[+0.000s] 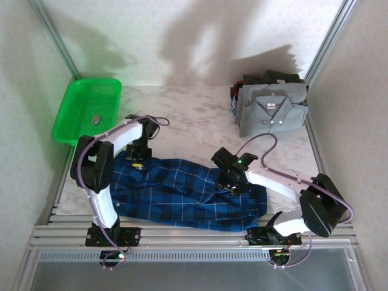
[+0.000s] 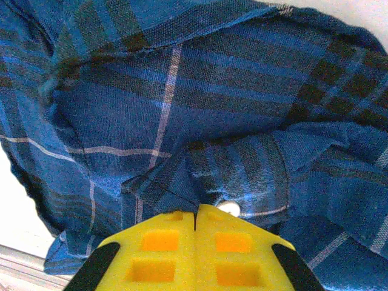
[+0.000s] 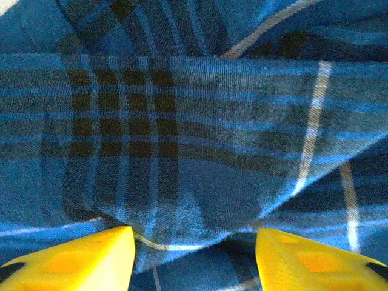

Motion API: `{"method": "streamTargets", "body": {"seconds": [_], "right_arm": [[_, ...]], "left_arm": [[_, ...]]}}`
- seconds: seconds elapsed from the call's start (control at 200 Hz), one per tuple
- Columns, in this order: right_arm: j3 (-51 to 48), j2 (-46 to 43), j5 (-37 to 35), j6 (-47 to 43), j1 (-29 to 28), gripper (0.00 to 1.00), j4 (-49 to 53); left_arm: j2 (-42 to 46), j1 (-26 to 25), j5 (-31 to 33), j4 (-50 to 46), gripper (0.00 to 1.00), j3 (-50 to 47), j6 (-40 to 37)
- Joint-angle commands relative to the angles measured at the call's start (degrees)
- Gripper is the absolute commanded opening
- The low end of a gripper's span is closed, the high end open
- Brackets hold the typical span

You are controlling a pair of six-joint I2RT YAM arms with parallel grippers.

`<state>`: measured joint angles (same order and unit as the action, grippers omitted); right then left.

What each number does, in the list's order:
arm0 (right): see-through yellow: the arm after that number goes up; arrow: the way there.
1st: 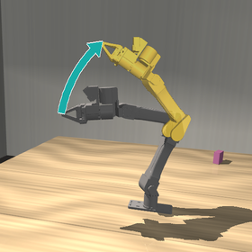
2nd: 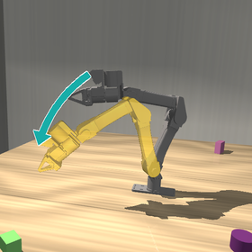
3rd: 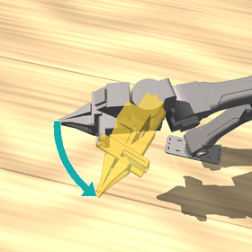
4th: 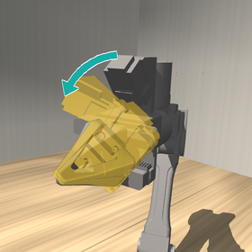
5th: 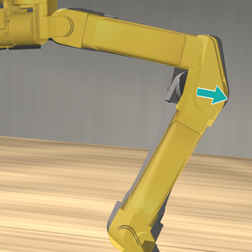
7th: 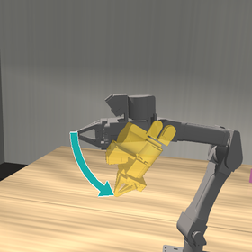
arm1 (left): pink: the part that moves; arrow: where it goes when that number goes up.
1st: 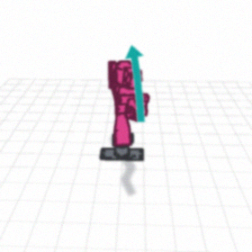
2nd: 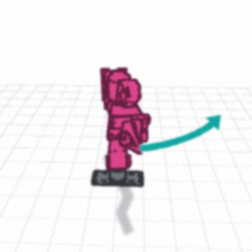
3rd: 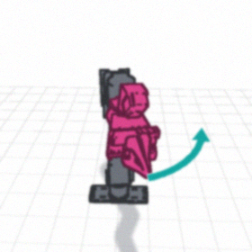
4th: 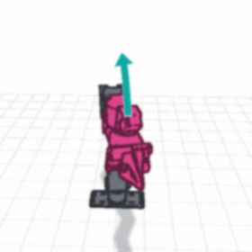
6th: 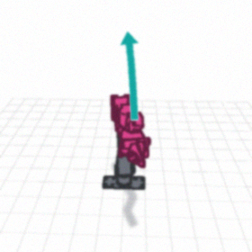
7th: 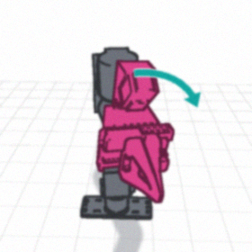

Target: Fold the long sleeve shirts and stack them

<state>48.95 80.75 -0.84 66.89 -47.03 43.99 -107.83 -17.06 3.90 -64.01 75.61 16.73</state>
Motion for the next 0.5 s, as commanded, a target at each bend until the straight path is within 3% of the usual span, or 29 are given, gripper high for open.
{"method": "streamTargets", "body": {"seconds": [0.0,0.055,0.24,0.34,0.495], "right_arm": [[0.0,2.0,-2.9,1.6,0.2,0.51,-1.0],[0.4,2.6,-5.7,2.2,0.2,0.45,1.4],[-1.8,1.4,-10.6,2.7,1.3,0.08,3.0],[-2.3,0.0,-11.6,2.0,1.3,0.0,4.4],[-2.4,-2.8,-13.7,1.3,1.3,0.0,7.8]], "left_arm": [[-1.4,-0.2,1.2,-0.4,0.0,-1.3,0.3],[-1.3,-0.2,1.3,-0.3,0.0,-1.4,0.4],[-1.4,0.3,1.4,0.1,0.0,-2.1,0.5],[-1.7,0.7,2.1,0.3,0.0,-2.2,0.7],[-2.6,1.1,2.2,0.5,0.0,-1.8,0.5]]}}
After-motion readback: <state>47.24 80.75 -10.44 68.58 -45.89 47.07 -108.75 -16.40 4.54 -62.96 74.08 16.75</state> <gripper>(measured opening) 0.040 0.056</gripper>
